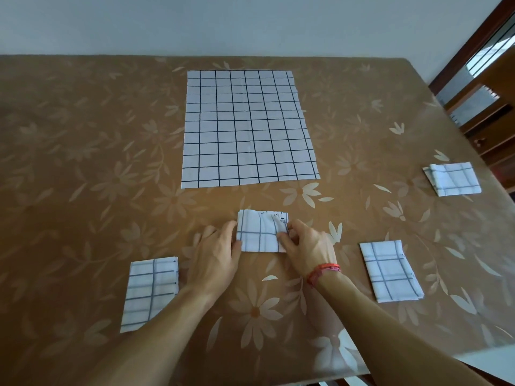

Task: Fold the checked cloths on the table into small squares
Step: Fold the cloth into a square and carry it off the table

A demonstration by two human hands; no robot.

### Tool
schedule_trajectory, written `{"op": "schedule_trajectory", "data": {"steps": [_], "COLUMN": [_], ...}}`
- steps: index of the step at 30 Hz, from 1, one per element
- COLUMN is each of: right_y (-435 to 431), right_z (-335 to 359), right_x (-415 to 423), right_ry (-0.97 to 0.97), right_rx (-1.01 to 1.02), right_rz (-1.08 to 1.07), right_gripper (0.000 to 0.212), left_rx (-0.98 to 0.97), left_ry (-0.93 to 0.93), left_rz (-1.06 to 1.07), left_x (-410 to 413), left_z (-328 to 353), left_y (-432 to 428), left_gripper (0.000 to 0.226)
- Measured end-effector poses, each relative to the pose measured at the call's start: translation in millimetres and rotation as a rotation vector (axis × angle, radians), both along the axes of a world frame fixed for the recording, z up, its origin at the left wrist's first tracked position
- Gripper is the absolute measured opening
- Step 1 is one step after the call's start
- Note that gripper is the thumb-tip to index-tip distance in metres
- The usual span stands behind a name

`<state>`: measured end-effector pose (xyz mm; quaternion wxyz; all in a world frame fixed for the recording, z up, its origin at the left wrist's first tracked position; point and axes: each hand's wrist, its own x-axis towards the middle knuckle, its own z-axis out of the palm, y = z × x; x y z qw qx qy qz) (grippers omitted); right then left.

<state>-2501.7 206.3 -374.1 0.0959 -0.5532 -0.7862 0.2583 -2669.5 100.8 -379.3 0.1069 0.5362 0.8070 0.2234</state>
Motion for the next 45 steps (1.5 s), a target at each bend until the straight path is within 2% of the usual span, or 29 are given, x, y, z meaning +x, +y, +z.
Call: {"op": "schedule_trajectory", "data": {"steps": [5,10,13,17,18,22,25,31,40,45], "right_y": [12.3,10.5,10.1,2.5,-0.8,-13.5,-11.5,-6.7,-7.1,6.7], "right_z": [2.0,3.4,11.3,10.8,8.8,-6.0,-20.5,-27.9,-27.4,-15.4], "right_x": [-6.2,-10.1,-13.1,-23.8,-29.9,-56.4,-62.4,-55.6,-51.1,-13.0], "right_ry": [-0.073,-0.091,-0.087,-0.05,-0.018,-0.039,-0.089,-0.194,-0.278,-0.345], "right_rx": [-0.04,-0.035,-0.019,0.391,0.423,0.338,0.238,0.258,0.268,0.199], "right_rz": [0.026,0.016,-0.024,0.204,0.289,0.558,0.635,0.636,0.62,0.581], "right_gripper": [0.01,0.033,0.046,0.04,0.041,0.052,0.056,0.061,0.062,0.063], "left_rx": [-0.028,0.008,-0.054,-0.111,-0.119,-0.115,-0.096,-0.102,-0.119,-0.147], "left_ry": [0.157,0.323,0.328,0.314,0.316,0.325,0.328,0.24,0.256,0.256], "left_rz": [-0.032,-0.288,-0.3,-0.297,-0.299,-0.309,-0.338,-0.333,-0.342,-0.34], "left_x": [-1.8,-11.7,-18.8,-19.6,-19.2,-18.8,-22.6,-22.0,-22.6,-23.1], "left_z": [-6.2,-9.4,-18.9,-24.6,-25.2,-26.3,-27.9,-29.5,-30.4,-26.5], "left_y": [3.5,6.1,7.6,6.9,7.1,7.2,4.1,3.5,2.0,1.3], "left_gripper": [0.05,0.05,0.047,0.05,0.051,0.051,0.053,0.054,0.052,0.053]}}
